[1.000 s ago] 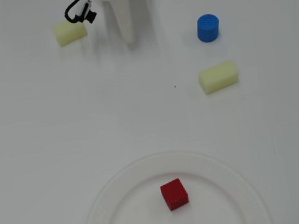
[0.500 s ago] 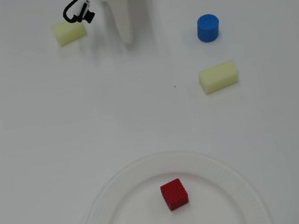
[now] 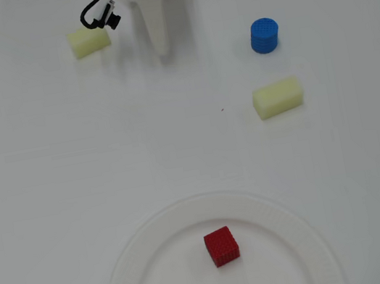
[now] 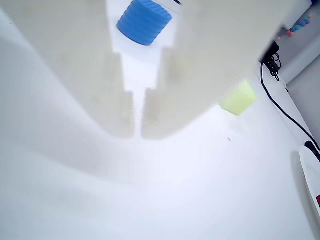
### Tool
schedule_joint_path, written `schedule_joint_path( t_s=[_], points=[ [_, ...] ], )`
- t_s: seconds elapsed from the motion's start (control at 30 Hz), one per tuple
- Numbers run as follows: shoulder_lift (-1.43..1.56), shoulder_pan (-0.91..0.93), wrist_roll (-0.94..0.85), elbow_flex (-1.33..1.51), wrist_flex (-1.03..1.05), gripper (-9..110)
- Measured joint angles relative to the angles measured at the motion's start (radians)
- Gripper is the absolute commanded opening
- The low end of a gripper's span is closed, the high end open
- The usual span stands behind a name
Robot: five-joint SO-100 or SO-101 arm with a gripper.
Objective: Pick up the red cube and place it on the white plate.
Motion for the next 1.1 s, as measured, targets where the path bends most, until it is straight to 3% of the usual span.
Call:
schedule_joint_path(
  t_s=[1.1],
  points=[
    [0.0,0.0,0.048,0.0,0.0,3]
  ],
)
